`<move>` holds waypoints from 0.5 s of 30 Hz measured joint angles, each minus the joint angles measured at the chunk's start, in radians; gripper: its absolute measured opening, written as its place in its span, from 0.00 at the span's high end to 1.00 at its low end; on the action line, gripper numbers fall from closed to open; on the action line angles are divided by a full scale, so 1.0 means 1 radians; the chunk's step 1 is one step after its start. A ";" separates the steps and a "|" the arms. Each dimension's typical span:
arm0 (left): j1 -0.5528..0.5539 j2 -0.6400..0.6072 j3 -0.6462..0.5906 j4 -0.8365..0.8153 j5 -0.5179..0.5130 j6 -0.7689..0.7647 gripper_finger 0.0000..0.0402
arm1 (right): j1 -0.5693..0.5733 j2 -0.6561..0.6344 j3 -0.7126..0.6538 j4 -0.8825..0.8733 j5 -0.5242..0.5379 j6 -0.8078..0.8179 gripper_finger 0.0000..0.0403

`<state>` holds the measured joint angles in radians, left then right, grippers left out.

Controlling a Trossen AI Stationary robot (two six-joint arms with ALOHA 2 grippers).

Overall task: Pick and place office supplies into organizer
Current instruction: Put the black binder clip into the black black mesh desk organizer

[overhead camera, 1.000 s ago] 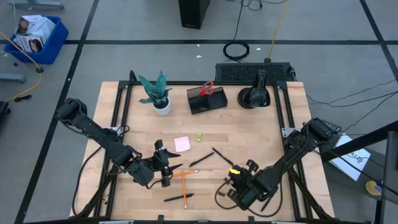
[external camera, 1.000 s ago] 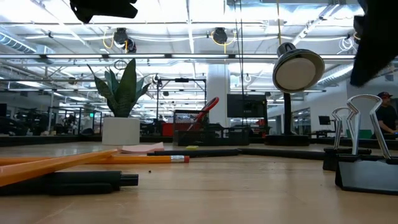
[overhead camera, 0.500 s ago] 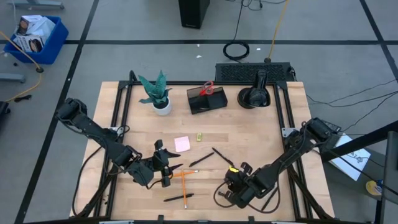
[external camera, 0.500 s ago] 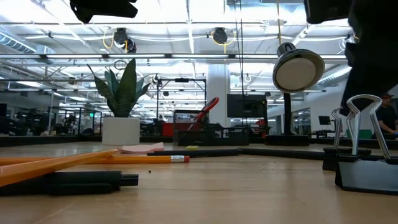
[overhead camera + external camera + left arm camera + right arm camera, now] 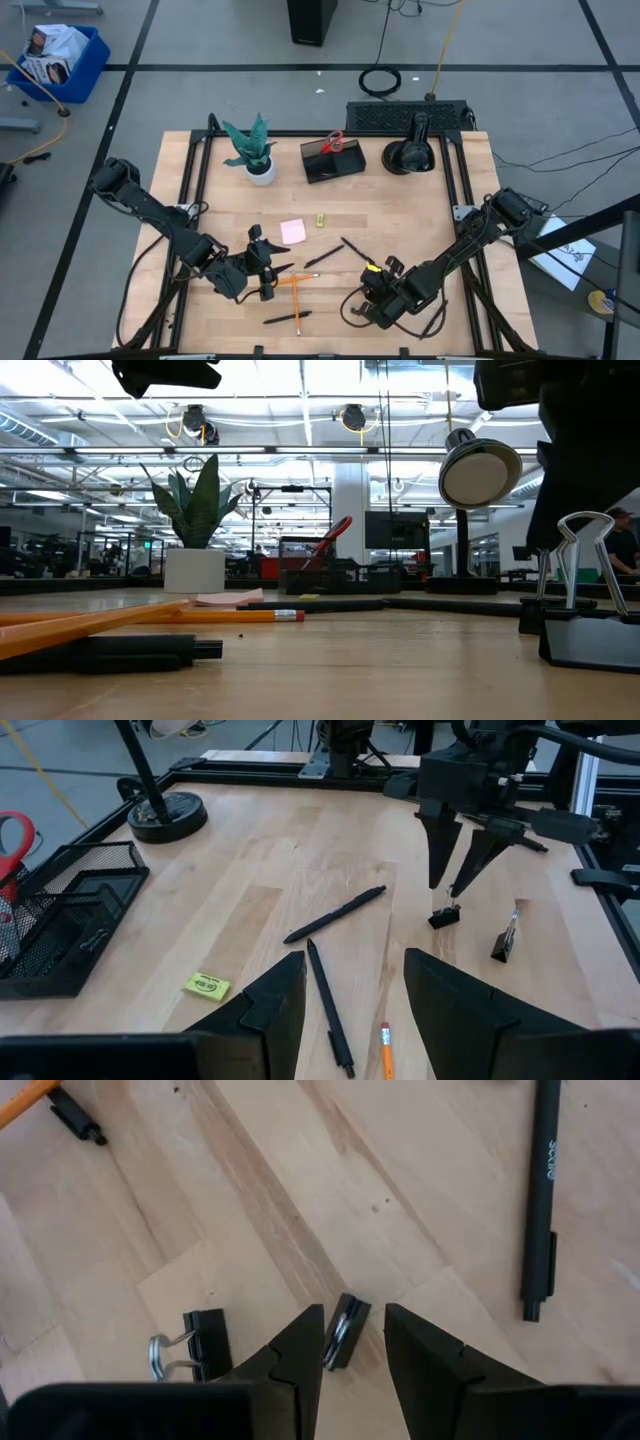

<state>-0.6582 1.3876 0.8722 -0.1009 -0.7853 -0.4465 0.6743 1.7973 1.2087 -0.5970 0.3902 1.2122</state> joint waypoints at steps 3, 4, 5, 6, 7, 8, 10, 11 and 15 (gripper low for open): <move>0.000 0.000 0.000 0.000 0.000 0.000 0.56 | 0.000 0.000 0.000 0.000 -0.003 -0.002 0.78; 0.000 0.000 0.000 0.000 0.000 0.000 0.56 | 0.000 0.000 0.000 0.001 -0.003 -0.002 0.80; 0.000 0.000 0.000 0.000 0.000 0.000 0.56 | 0.000 0.000 0.000 0.003 -0.004 -0.002 0.81; 0.000 0.000 0.000 0.000 0.000 0.000 0.56 | 0.001 0.000 0.000 0.003 -0.011 -0.002 0.83; 0.000 0.000 0.000 0.000 0.000 0.000 0.56 | 0.001 0.000 0.000 0.003 -0.024 -0.002 0.84; 0.000 0.000 0.000 0.000 0.000 0.000 0.56 | 0.001 0.000 0.000 0.003 -0.028 -0.002 0.86; 0.000 0.000 0.000 0.000 0.000 0.000 0.56 | 0.001 0.000 0.000 0.003 -0.029 -0.002 0.89; 0.000 0.000 0.000 0.000 0.000 0.000 0.56 | 0.001 0.000 0.000 0.003 -0.029 -0.003 0.90; 0.000 0.000 0.000 0.000 0.000 0.000 0.56 | 0.001 0.000 0.000 0.009 -0.028 -0.022 0.96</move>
<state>-0.6582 1.3876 0.8722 -0.1013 -0.7849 -0.4465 0.6754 1.7973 1.2087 -0.5875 0.3618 1.1899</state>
